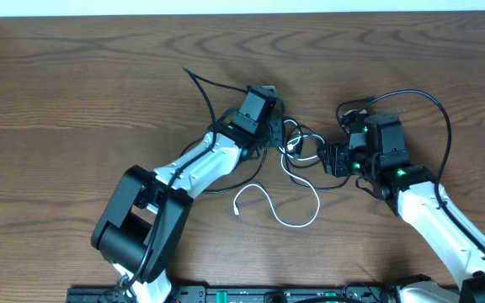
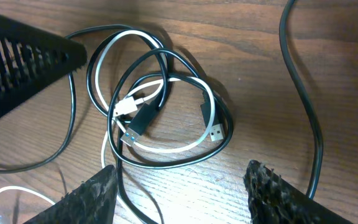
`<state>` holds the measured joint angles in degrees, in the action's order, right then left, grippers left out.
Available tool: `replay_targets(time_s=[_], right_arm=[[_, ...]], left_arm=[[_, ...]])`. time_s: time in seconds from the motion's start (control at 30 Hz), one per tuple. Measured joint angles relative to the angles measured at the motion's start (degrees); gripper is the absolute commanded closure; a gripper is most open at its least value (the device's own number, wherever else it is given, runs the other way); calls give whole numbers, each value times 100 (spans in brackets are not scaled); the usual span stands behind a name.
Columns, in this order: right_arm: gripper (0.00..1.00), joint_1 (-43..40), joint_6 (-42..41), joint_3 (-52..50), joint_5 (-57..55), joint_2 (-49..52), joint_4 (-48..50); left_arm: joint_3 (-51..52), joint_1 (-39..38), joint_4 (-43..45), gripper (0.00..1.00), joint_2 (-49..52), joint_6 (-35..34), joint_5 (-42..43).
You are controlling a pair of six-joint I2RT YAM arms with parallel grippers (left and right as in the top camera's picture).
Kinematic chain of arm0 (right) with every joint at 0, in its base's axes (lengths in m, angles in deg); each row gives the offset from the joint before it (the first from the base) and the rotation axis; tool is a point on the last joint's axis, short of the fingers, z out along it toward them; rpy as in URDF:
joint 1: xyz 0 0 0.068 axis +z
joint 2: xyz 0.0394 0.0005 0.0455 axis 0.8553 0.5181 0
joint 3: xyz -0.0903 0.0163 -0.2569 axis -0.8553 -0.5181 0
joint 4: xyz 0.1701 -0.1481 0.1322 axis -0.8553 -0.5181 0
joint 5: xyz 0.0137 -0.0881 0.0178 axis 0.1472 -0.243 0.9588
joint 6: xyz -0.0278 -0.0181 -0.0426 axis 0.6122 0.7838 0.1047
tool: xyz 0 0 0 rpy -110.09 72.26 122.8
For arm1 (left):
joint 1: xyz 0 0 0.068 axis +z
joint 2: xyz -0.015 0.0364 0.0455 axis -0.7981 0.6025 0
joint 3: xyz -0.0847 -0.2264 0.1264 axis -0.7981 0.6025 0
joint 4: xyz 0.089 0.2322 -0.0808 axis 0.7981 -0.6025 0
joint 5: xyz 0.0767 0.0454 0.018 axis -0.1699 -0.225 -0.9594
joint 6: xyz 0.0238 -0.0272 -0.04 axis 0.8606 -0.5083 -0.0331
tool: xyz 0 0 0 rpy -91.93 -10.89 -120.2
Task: Untangle cables
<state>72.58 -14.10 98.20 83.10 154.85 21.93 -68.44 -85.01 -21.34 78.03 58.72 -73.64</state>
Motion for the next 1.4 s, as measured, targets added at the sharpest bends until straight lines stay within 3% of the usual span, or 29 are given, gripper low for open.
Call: replay_targets(time_s=[0.63,0.7,0.77,0.93,1.23,1.4], right_arm=[[38,0,0,0,0,0,-2],[38,0,0,0,0,0,-7],[37,0,0,0,0,0,-13],[35,0,0,0,-4,0,-13],[33,0,-4,-2,-9,4,319],[30,0,-170,-11,415,20,951]], left_arm=[[2,-236,90,59,275,-199,-225],[0,-310,83,67,422,-225,-225],[2,-315,87,92,533,-229,-225],[4,-299,83,92,483,-234,-205],[20,-304,-227,92,-1556,-284,743],[22,-304,-745,92,-1749,-293,973]])
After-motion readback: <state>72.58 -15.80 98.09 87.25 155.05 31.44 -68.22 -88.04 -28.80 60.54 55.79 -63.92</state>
